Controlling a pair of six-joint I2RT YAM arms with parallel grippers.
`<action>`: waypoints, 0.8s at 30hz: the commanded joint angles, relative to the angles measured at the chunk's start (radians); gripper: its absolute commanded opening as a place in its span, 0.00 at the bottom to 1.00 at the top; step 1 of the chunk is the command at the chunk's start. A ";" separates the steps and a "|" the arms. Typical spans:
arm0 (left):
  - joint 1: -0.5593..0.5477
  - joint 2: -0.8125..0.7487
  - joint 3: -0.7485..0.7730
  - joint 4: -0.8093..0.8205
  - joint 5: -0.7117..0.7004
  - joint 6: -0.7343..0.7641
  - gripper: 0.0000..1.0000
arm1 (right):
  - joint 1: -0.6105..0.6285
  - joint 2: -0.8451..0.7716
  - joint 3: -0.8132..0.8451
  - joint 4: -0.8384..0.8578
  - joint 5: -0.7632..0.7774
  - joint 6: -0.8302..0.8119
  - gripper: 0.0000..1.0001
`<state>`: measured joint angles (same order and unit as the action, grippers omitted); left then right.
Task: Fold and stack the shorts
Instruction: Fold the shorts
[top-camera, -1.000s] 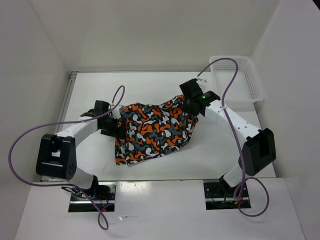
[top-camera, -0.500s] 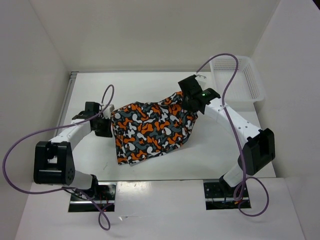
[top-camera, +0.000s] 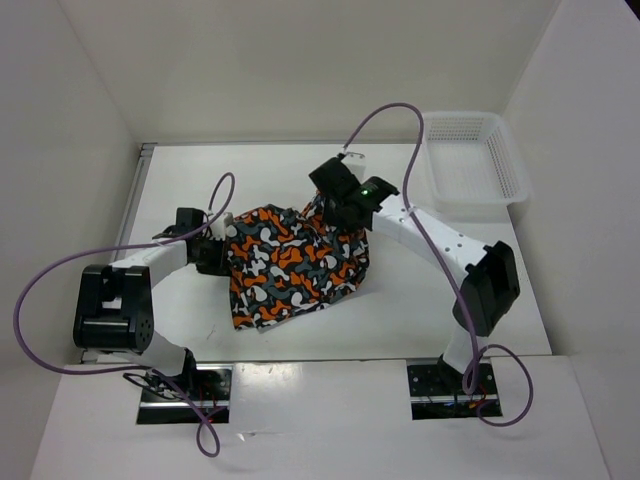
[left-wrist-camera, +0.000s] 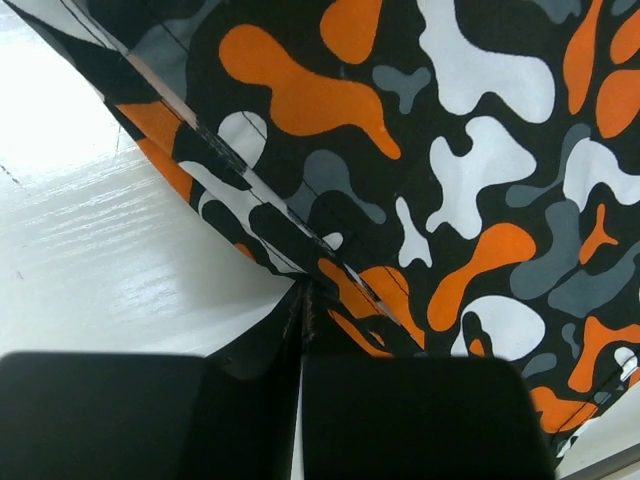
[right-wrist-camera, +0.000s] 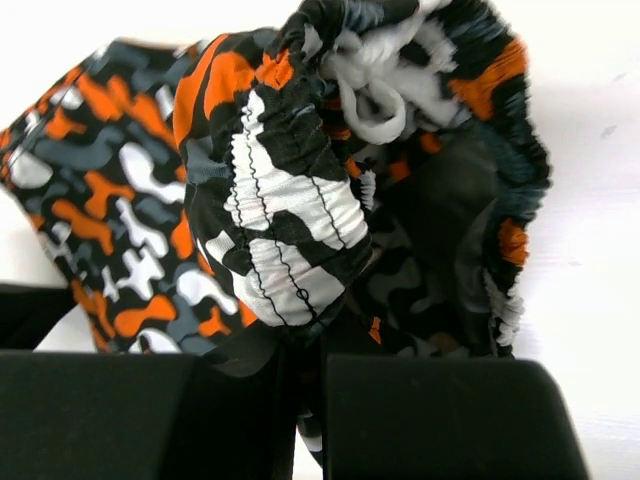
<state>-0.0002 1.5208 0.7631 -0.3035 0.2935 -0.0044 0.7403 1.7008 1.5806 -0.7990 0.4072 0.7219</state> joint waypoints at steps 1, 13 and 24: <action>0.003 0.007 -0.008 0.038 0.041 0.004 0.00 | 0.063 0.048 0.100 -0.040 0.030 0.047 0.00; 0.003 0.016 -0.019 0.058 0.061 0.004 0.00 | 0.283 0.302 0.380 -0.072 -0.007 0.123 0.07; 0.003 -0.004 -0.028 0.040 0.061 0.004 0.00 | 0.226 0.007 0.217 0.210 -0.389 -0.062 0.59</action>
<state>-0.0002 1.5234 0.7456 -0.2695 0.3237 -0.0048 0.9882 1.8652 1.8149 -0.6952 0.1108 0.7189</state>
